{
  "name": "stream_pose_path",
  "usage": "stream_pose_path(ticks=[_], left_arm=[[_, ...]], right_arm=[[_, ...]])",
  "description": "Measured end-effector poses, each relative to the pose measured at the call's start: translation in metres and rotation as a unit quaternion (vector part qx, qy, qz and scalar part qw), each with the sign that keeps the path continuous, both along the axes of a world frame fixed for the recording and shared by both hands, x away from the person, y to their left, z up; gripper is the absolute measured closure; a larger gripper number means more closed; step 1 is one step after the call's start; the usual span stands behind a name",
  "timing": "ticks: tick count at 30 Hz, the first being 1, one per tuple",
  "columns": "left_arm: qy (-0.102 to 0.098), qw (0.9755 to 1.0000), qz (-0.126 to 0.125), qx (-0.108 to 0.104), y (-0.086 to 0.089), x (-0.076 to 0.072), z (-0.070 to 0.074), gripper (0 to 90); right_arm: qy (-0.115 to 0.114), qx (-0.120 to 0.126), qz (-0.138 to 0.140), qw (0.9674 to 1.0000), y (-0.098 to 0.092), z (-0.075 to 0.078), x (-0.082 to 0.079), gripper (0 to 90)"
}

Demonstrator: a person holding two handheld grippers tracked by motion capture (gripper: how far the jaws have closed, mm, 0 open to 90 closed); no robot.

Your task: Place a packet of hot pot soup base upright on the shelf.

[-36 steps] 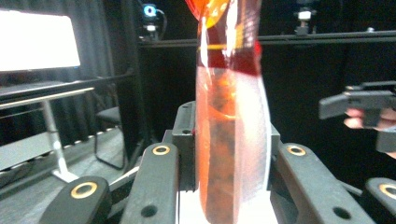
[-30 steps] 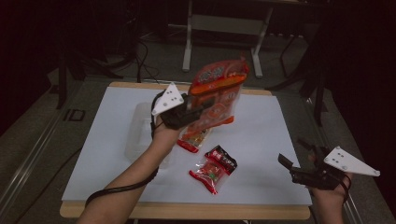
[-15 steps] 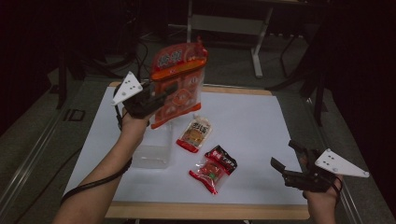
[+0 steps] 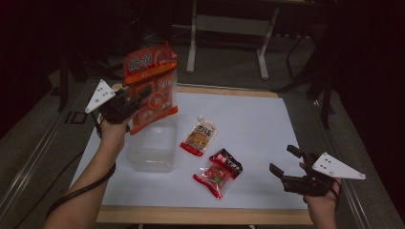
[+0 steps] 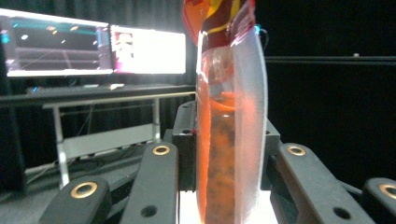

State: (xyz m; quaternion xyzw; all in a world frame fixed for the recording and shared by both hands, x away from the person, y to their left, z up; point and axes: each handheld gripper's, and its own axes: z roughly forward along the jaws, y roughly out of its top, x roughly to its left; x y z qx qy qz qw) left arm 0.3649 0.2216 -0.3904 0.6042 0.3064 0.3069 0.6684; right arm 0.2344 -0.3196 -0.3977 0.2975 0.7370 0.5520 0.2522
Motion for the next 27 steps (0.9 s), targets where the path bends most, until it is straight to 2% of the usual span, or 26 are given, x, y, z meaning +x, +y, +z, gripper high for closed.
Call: stream_pose_path(ticks=[2, 5, 7, 11, 12, 15, 18, 19, 20, 24, 26, 27], left_arm=[[0.006, 0.9999, 0.009, -0.005, 0.003, 0.002, -0.007, 71.2], [0.012, 0.9998, 0.015, -0.003, 0.004, 0.004, -0.014, 71.2], [0.023, 0.9996, 0.018, -0.002, 0.004, 0.008, -0.023, 71.2], [0.034, 0.9993, 0.015, 0.006, 0.004, 0.012, -0.03, 71.2], [0.044, 0.9988, 0.016, 0.015, 0.002, 0.014, -0.034, 71.2], [0.05, 0.9982, 0.014, 0.031, -0.001, 0.018, -0.038, 71.2], [0.054, 0.998, 0.013, 0.031, -0.001, 0.019, -0.039, 71.2], [0.061, 0.9978, 0.01, 0.024, -0.004, 0.025, -0.043, 71.2], [0.063, 0.9976, 0.009, 0.027, -0.005, 0.027, -0.043, 71.2], [0.076, 0.9963, 0.009, 0.038, -0.008, 0.031, -0.044, 71.3], [0.091, 0.9944, 0.008, 0.053, -0.01, 0.035, -0.049, 71.3], [0.091, 0.9944, 0.008, 0.053, -0.01, 0.035, -0.049, 71.3]], right_arm=[[0.0, 0.0, 0.001, 1.0, 0.0, -0.001, 0.001, 13.6], [0.001, 0.0, 0.002, 1.0, 0.001, -0.002, 0.001, 13.6], [0.003, 0.001, 0.004, 1.0, 0.001, -0.003, 0.002, 13.7], [0.004, 0.001, 0.005, 1.0, 0.0, -0.003, 0.001, 13.7], [0.004, 0.001, 0.005, 1.0, 0.0, -0.004, 0.002, 13.7], [0.005, 0.003, 0.007, 1.0, -0.001, -0.004, 0.002, 13.7], [0.007, 0.004, 0.007, 0.9999, -0.002, -0.005, 0.002, 13.8], [0.007, 0.006, 0.007, 0.9999, -0.002, -0.005, 0.002, 13.8], [0.006, 0.006, 0.007, 0.9999, -0.002, -0.005, 0.002, 13.8], [0.006, 0.005, 0.008, 0.9999, -0.003, -0.004, 0.001, 13.8], [0.006, 0.007, 0.008, 0.9999, -0.004, -0.004, 0.001, 13.8], [0.006, 0.007, 0.008, 0.9999, -0.004, -0.004, 0.001, 13.8]])
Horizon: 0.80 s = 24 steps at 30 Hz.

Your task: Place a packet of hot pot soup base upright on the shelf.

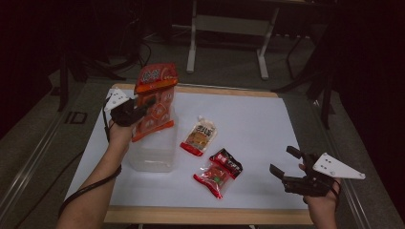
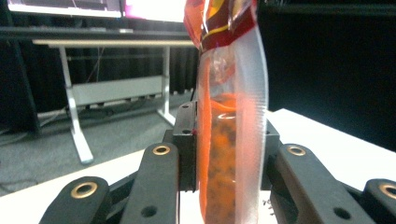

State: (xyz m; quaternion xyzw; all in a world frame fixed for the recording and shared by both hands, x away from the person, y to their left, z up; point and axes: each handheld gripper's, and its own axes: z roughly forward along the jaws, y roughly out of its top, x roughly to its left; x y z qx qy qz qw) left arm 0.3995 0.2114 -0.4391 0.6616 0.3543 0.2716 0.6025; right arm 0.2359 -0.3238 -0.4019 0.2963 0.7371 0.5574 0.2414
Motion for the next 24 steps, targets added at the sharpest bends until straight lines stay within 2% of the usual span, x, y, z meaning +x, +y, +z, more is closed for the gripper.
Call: stream_pose_path(ticks=[1, 10, 13, 14, 17, 18, 19, 22, 24], left_arm=[[0.004, 0.9999, 0.0, 0.01, -0.0012, 0.0015, -0.0037, 71.3], [0.0, 0.9993, -0.02, 0.03, -0.0042, 0.006, -0.0117, 71.3], [-0.002, 0.9986, -0.033, 0.041, -0.0035, 0.0068, -0.0117, 71.2], [-0.002, 0.9986, -0.033, 0.041, -0.0035, 0.0068, -0.0117, 71.2], [0.016, 0.9986, -0.027, 0.044, -0.0029, 0.0076, -0.011, 71.1], [0.016, 0.9986, -0.027, 0.044, -0.0029, 0.0076, -0.011, 71.0], [0.017, 0.998, -0.02, 0.057, -0.0032, 0.0066, -0.0104, 71.0], [0.026, 0.9981, -0.015, 0.054, -0.0012, 0.0055, -0.0105, 70.8], [0.029, 0.9978, -0.014, 0.059, 0.0017, 0.0043, -0.0112, 70.6]], right_arm=[[-0.001, 0.0, -0.001, 1.0, -0.0008, 0.0003, -0.0001, 13.8], [0.0, 0.002, -0.002, 1.0, -0.0016, 0.0008, -0.0007, 13.8], [0.0, 0.002, -0.002, 1.0, -0.0019, 0.0004, -0.0006, 13.8], [0.001, 0.002, -0.002, 1.0, -0.0019, 0.0004, -0.0005, 13.9], [0.0, 0.002, -0.001, 1.0, -0.0015, 0.0006, -0.0008, 13.8], [0.0, 0.002, -0.001, 1.0, -0.0015, 0.0006, -0.0008, 13.8], [0.0, 0.002, -0.002, 1.0, -0.0016, 0.0008, -0.001, 13.8], [0.001, 0.003, -0.002, 1.0, -0.0021, 0.0008, -0.0011, 13.8], [0.001, 0.004, -0.002, 1.0, -0.0021, 0.0009, -0.0012, 13.8]])
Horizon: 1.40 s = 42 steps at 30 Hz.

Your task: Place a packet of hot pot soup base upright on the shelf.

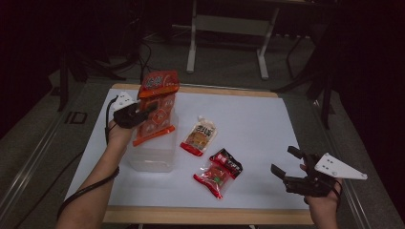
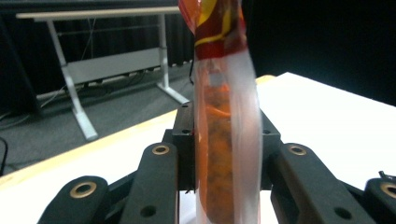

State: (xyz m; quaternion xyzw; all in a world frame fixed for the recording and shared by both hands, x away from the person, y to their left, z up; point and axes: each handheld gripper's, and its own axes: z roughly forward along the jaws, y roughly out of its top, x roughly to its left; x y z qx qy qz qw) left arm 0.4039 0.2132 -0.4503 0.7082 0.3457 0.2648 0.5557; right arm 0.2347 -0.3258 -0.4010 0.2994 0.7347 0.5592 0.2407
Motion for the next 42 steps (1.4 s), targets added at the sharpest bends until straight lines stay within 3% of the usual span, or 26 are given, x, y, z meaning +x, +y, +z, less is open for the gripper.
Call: stream_pose_path(ticks=[8, 12, 16, 18, 25, 26, 28, 29, 34, 40, 42], left_arm=[[-0.009, 0.9999, -0.009, 0.003, 0.01, -0.008, -0.009, 70.5], [-0.014, 0.9998, -0.013, -0.005, 0.017, -0.01, -0.015, 70.3], [-0.013, 0.9998, -0.002, -0.013, 0.023, -0.014, -0.022, 69.8], [-0.003, 0.9996, 0.011, -0.027, 0.03, -0.014, -0.026, 69.7], [-0.005, 0.9997, 0.023, -0.01, 0.031, -0.012, -0.026, 66.9], [-0.004, 0.9995, 0.031, 0.005, 0.032, -0.012, -0.027, 61.2], [0.002, 0.9993, 0.038, 0.006, 0.032, -0.011, -0.027, 55.0], [0.014, 0.9988, 0.046, -0.007, 0.035, -0.011, -0.027, 51.6], [0.019, 0.9983, 0.054, -0.012, 0.038, -0.012, -0.026, 45.7], [0.023, 0.9984, 0.045, -0.027, 0.04, -0.016, -0.023, 39.4], [0.026, 0.9986, 0.029, -0.036, 0.042, -0.021, -0.02, 39.0]], right_arm=[[0.001, 0.0, 0.001, 1.0, 0.001, -0.001, 0.0, 13.9], [0.001, 0.001, 0.002, 1.0, 0.001, -0.001, 0.0, 13.8], [0.003, 0.001, 0.003, 1.0, 0.001, -0.002, 0.0, 13.8], [0.006, 0.002, 0.005, 1.0, 0.002, -0.003, 0.001, 13.9], [0.006, -0.003, 0.008, 0.9999, 0.005, -0.004, 0.001, 13.9], [0.007, -0.002, 0.008, 0.9999, 0.005, -0.004, 0.001, 13.8], [0.007, -0.001, 0.008, 0.9999, 0.005, -0.004, 0.001, 13.8], [0.007, -0.002, 0.008, 0.9999, 0.006, -0.004, 0.001, 13.8], [0.008, -0.003, 0.01, 0.9999, 0.007, -0.005, 0.002, 13.9], [0.008, -0.004, 0.012, 0.9999, 0.009, -0.005, 0.002, 13.8], [0.009, -0.004, 0.013, 0.9999, 0.01, -0.005, 0.003, 13.9]])
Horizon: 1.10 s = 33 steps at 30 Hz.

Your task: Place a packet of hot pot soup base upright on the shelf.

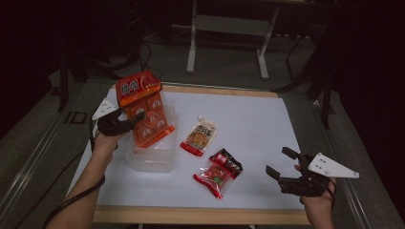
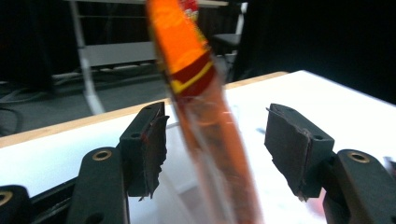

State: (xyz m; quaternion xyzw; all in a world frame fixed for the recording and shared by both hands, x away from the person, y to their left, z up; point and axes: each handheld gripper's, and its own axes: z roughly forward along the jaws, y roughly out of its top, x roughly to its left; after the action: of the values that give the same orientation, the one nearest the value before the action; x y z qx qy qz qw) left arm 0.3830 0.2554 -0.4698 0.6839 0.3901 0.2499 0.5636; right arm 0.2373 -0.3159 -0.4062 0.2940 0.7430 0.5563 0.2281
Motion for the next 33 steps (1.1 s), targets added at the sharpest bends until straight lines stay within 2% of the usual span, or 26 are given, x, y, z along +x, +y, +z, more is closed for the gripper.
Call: stream_pose_path(ticks=[2, 3, 4, 6, 7, 10, 12, 14, 15, 16, 18, 19, 22, 23, 24, 25, 26, 31, 33], left_arm=[[0.002, 1.0, 0.006, 0.001, 0.0, -0.002, 0.002, 33.0], [0.002, 1.0, 0.006, 0.001, 0.0, -0.002, 0.002, 33.0], [0.012, 0.9999, 0.007, -0.007, 0.0, -0.007, 0.007, 25.8], [0.015, 0.9998, 0.007, -0.01, -0.001, -0.009, 0.008, 22.4], [0.018, 0.9997, 0.009, -0.012, -0.001, -0.011, 0.009, 16.1], [0.023, 0.9995, 0.008, -0.019, -0.001, -0.017, 0.012, 10.7], [0.027, 0.9991, 0.013, -0.032, 0.0, -0.023, 0.013, 9.0], [0.026, 0.9991, 0.017, -0.031, 0.0, -0.027, 0.015, 7.3], [0.028, 0.999, 0.019, -0.03, 0.0, -0.03, 0.015, 3.9], [0.042, 0.9985, 0.016, -0.03, 0.0, -0.033, 0.015, 2.5], [0.045, 0.9986, 0.018, -0.023, 0.0, -0.036, 0.014, 2.3], [0.04, 0.9989, 0.017, -0.017, 0.0, -0.043, 0.014, 2.1], [0.045, 0.9986, 0.015, -0.026, 0.0, -0.049, 0.014, 2.1], [0.049, 0.9986, 0.008, -0.018, -0.002, -0.055, 0.014, 1.9], [0.049, 0.9986, 0.008, -0.018, -0.002, -0.055, 0.014, 1.8], [0.041, 0.9991, 0.005, -0.013, -0.003, -0.064, 0.016, 1.8], [0.041, 0.9991, 0.005, -0.013, -0.003, -0.064, 0.016, 1.8], [0.031, 0.9991, -0.014, -0.027, -0.006, -0.088, 0.024, 1.8], [0.029, 0.9983, -0.028, -0.042, -0.008, -0.099, 0.027, 1.8]], right_arm=[[-0.001, 0.0, 0.001, 1.0, 0.0, 0.0, 0.0, 13.9], [-0.003, -0.001, 0.003, 1.0, 0.001, 0.0, 0.0, 13.9], [-0.002, -0.004, 0.005, 1.0, 0.003, -0.001, 0.0, 13.9], [-0.002, -0.005, 0.005, 1.0, 0.004, -0.001, 0.0, 14.0], [-0.002, -0.006, 0.007, 1.0, 0.005, -0.002, 0.0, 14.0], [-0.002, -0.007, 0.008, 0.9999, 0.006, -0.002, 0.0, 14.4], [0.004, -0.012, 0.008, 0.9999, 0.007, -0.003, 0.002, 16.4], [0.007, -0.013, 0.009, 0.9999, 0.008, -0.004, 0.003, 16.5], [0.007, -0.012, 0.011, 0.9998, 0.01, -0.004, 0.003, 17.4], [0.004, -0.013, 0.01, 0.9999, 0.011, -0.004, 0.003, 17.8], [-0.001, -0.016, 0.005, 0.9999, 0.011, -0.004, 0.002, 17.9], [-0.016, -0.018, -0.013, 0.9996, 0.011, -0.004, 0.001, 17.2], [-0.023, -0.017, -0.015, 0.9995, 0.011, -0.004, 0.002, 14.5], [-0.03, -0.021, -0.019, 0.9992, 0.011, -0.004, 0.002, 13.9], [-0.03, -0.019, -0.017, 0.9992, 0.011, -0.004, 0.002, 13.6], [-0.031, -0.014, -0.014, 0.9993, 0.011, -0.005, 0.002, 13.4], [-0.031, -0.014, -0.014, 0.9993, 0.011, -0.005, 0.002, 13.4], [-0.024, -0.01, -0.006, 0.9997, 0.013, -0.006, 0.004, 13.3], [-0.023, -0.013, -0.003, 0.9996, 0.015, -0.008, 0.005, 12.9]])
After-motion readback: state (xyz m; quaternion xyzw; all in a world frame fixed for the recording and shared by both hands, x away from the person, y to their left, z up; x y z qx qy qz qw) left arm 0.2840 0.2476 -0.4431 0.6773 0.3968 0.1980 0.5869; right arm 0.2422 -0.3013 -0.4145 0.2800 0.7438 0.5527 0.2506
